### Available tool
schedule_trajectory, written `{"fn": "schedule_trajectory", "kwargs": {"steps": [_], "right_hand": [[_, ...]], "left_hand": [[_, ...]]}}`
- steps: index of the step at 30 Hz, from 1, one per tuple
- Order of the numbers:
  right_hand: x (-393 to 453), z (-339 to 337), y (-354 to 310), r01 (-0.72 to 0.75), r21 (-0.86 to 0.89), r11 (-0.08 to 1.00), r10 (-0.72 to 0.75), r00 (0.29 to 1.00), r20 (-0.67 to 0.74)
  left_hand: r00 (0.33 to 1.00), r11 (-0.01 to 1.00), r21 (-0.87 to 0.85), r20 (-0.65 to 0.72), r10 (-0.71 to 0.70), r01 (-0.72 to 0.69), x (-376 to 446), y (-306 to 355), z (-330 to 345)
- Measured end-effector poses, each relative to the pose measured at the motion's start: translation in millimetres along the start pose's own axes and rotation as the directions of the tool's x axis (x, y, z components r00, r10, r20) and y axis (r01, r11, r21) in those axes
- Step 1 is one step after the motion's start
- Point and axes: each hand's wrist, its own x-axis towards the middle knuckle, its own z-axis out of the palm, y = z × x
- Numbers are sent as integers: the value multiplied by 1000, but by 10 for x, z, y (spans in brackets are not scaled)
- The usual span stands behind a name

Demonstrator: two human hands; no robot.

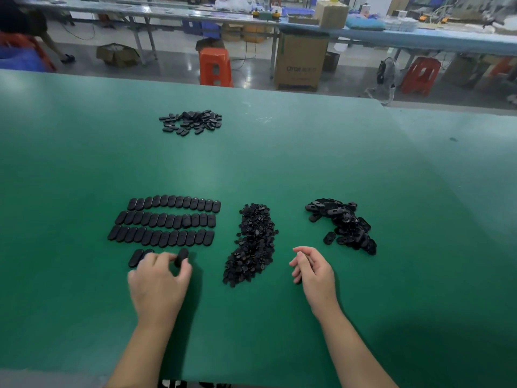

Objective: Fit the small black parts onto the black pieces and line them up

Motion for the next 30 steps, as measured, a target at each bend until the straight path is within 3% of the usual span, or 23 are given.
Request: {"fn": "schedule_trajectory", "kwargs": {"steps": [5, 14, 18, 23, 30], "right_hand": [[-17, 9, -10, -7, -22, 1000, 7, 1000, -5], [-25, 14, -27, -7, -57, 998, 7, 1000, -6], [-17, 12, -21, 3, -84, 996, -4, 1000, -9], [-13, 14, -14, 7, -107, 994, -8, 1000, -7], [0, 15, 12, 6, -134, 991, -7, 1000, -10]], "left_hand": [[989, 984, 101, 3, -149, 148, 9, -233, 5], [990, 988, 65, 13, -139, 138, 97, -50, 54], [994, 995, -80, 101, -53, 61, 129, 304, 73], [928, 934, -297, 252, 276, -197, 160, 895, 223], [885, 967, -190, 403, 232, -167, 255, 931, 469]]}}
